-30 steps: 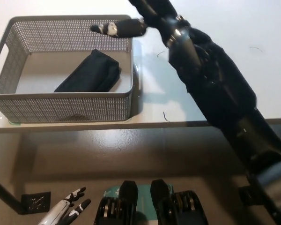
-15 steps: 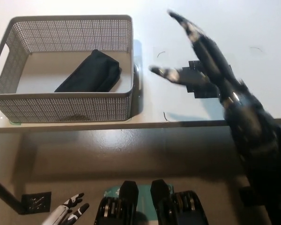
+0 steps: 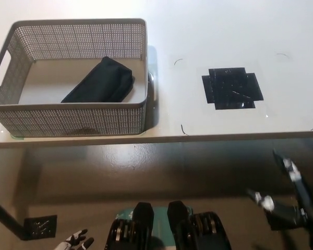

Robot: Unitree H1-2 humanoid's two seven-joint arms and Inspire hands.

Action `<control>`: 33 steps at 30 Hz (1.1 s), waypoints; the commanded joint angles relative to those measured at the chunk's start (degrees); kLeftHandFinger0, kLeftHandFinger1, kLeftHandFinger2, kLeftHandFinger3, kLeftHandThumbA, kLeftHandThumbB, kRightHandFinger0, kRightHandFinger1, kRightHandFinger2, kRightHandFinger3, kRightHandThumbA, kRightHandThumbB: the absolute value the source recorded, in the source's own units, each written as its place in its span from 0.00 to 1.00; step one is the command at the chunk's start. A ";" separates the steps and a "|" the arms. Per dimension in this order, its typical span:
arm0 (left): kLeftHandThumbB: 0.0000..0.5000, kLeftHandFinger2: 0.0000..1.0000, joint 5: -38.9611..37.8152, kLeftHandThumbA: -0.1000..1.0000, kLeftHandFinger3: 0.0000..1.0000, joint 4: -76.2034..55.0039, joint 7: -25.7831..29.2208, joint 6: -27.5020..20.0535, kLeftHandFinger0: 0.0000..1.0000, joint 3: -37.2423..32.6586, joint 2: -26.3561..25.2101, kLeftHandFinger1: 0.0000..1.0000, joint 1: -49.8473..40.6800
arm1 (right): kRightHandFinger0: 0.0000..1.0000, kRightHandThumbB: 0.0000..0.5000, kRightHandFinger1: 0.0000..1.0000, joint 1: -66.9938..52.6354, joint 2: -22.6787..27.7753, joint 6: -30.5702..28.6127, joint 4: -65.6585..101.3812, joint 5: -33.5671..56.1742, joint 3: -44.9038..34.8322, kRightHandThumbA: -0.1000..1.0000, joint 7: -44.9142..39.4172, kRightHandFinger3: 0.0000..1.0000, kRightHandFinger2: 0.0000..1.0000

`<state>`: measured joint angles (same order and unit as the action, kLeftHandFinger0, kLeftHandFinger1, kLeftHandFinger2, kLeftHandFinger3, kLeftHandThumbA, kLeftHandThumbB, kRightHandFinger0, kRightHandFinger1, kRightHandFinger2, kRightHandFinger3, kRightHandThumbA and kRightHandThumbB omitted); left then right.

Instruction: Use the right hand to pick up the pencil case on the right hand side and put it into a grey container on the left side

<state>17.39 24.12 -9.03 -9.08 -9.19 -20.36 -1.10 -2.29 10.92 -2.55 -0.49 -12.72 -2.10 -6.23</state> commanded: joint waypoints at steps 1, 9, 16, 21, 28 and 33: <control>0.56 1.00 -3.10 1.00 1.00 1.07 2.80 -4.55 1.00 3.13 -0.50 1.00 -0.16 | 1.00 0.86 1.00 -4.50 0.83 -18.14 -12.51 13.17 -4.14 1.00 -1.90 1.00 1.00; 0.60 1.00 -8.91 1.00 1.00 2.73 2.00 -4.78 1.00 7.15 1.42 1.00 1.07 | 1.00 0.70 1.00 2.01 1.54 -24.17 -35.53 9.79 -2.90 1.00 -1.43 1.00 1.00; 0.57 1.00 -10.04 1.00 1.00 3.84 1.86 -5.66 1.00 9.01 2.40 1.00 1.27 | 1.00 0.71 1.00 6.14 1.54 -24.38 -40.90 8.94 -1.41 1.00 -1.95 1.00 1.00; 0.62 1.00 -10.32 1.00 1.00 4.06 0.69 -5.84 1.00 9.22 2.49 1.00 2.13 | 1.00 0.60 1.00 5.94 1.37 -24.38 -41.10 9.21 -0.81 1.00 -2.75 1.00 1.00; 0.65 1.00 -11.49 1.00 1.00 4.39 -0.17 -6.47 1.00 9.46 2.78 1.00 2.45 | 1.00 0.59 1.00 5.86 1.60 -24.38 -41.78 9.48 -0.36 1.00 -3.15 1.00 1.00; 0.64 1.00 -11.79 1.00 1.00 4.41 -0.08 -7.03 1.00 9.49 2.44 1.00 2.24 | 1.00 0.59 1.00 6.42 1.72 -24.38 -42.27 9.34 0.36 1.00 -3.19 1.00 1.00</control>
<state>8.21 28.81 -9.05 -12.32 -0.60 -17.58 0.30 2.67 11.43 -21.83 -42.32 -5.38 -2.33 -8.34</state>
